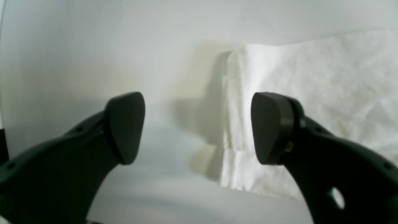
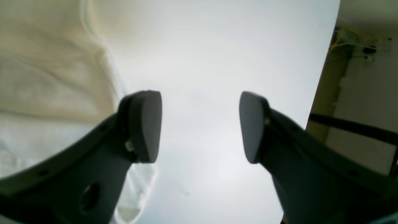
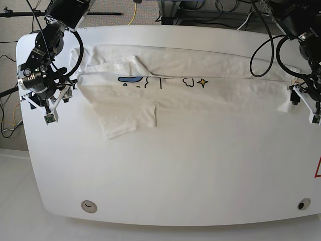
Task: Fold the T-shirt properly
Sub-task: 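Move the right gripper to the folded sleeve and close on it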
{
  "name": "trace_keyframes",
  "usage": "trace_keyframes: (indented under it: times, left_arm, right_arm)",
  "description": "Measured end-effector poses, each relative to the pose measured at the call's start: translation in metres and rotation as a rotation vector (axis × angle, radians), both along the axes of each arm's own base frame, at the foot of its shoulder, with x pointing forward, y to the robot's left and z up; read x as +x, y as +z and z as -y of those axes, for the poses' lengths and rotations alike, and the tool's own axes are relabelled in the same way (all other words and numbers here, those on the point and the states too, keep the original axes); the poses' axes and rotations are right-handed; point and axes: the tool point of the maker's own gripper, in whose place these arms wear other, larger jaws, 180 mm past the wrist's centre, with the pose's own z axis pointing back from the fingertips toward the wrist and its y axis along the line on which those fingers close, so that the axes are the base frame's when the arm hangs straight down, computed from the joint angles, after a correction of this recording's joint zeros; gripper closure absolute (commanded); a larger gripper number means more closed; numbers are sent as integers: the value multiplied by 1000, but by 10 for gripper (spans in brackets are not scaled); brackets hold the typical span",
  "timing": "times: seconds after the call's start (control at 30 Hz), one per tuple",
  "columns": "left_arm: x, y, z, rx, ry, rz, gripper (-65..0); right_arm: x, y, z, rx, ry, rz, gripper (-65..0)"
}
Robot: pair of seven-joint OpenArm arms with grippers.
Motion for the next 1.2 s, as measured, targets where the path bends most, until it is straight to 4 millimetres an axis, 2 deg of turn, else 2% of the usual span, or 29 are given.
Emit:
trace_keyframes:
  times: [0.17, 0.37, 0.63, 0.9, 1.0, 1.2]
  left_arm:
    - [0, 0, 1, -2, 0, 1, -485]
    - [-1, -1, -1, 2, 1, -3, -485]
    - [-13, -10, 0, 1, 0, -36, -485]
    - [-17, -13, 0, 0, -2, -44, -485]
    - [-22, -17, 0, 1, 1, -63, -485]
    - [-21, -15, -1, 2, 1, -57, -485]
  right_arm:
    - [26, 8, -30, 27, 74, 40, -373]
    - [52, 0, -63, 112, 124, 36, -373]
    - [74, -16, -72, 198, 135, 62, -373]
    - [72, -52, -82, 280, 132, 9, -374]
    - [74, -57, -83, 301, 132, 16, -374]
    - [79, -68, -89, 345, 130, 20, -375]
